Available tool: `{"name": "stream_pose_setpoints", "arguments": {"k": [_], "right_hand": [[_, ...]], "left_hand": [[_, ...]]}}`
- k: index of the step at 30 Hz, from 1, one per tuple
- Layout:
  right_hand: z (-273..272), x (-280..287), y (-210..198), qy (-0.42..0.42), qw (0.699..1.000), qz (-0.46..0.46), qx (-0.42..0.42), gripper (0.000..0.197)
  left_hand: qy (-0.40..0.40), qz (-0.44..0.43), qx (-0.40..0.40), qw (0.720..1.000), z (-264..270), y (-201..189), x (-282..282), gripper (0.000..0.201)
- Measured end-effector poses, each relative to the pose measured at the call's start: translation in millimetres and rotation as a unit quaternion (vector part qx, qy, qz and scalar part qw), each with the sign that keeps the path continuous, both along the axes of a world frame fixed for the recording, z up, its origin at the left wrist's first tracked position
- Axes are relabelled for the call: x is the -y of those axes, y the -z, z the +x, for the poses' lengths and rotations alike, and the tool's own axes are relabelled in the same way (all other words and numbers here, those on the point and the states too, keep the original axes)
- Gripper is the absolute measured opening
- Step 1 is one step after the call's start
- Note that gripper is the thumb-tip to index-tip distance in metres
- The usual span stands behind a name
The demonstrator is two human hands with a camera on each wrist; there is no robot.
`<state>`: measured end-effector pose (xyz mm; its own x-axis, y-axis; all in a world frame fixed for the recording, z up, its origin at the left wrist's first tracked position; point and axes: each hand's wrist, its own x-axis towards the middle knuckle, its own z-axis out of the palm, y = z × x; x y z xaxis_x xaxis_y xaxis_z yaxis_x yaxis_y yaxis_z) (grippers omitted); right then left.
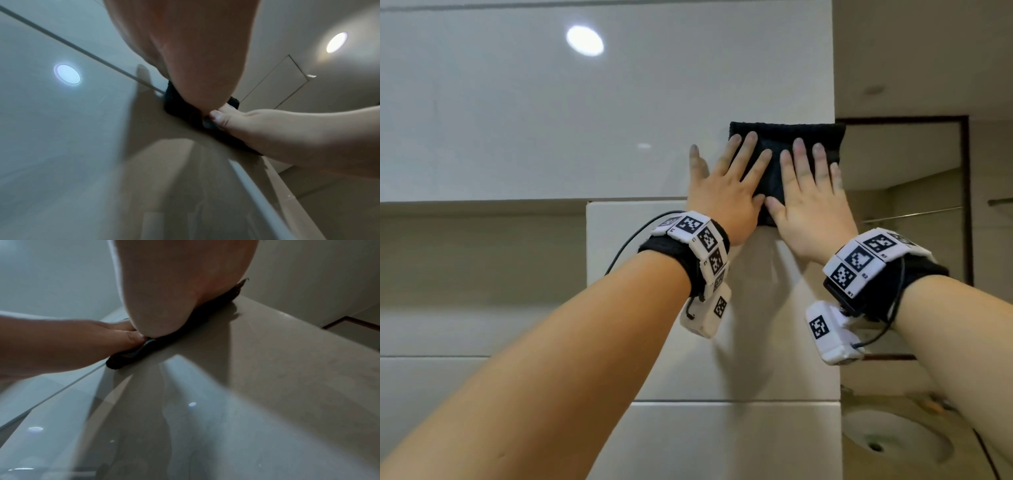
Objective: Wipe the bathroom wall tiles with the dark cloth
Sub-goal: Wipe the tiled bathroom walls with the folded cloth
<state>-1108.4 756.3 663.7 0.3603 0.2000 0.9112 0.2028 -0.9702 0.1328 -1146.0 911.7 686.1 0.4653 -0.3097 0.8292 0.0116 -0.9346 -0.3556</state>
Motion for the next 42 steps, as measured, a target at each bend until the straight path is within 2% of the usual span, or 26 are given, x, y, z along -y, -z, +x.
{"name": "stream_pose_setpoints", "arguments": {"k": [7,16,26,35,42], "right_hand": [[-2,-27,14,0.0,1.0,0.003,0.015,0.075],[-9,-87,7,-0.011,0.999,-0.017,0.027,0.076],[-24,-223,-15,-0.023,0.997,-0.051,0.047,0.075],[-37,-345,-51,-0.03,0.995,-0.078,0.047,0.073],[-44,-403,-61,-0.037,0.995,-0.08,0.047,0.072]], "left_hand": [[-0.013,0.002,0.006,1.0,-3,15,-27,0.062],[-0.027,-0.004,0.007,1.0,-12,12,-90,0.063],[-0.058,-0.035,0.016,0.998,-34,2,-226,0.063],[-0.074,-0.049,0.027,0.996,-49,-22,-350,0.063],[-0.08,-0.055,0.032,0.995,-56,-31,-406,0.062]]}}
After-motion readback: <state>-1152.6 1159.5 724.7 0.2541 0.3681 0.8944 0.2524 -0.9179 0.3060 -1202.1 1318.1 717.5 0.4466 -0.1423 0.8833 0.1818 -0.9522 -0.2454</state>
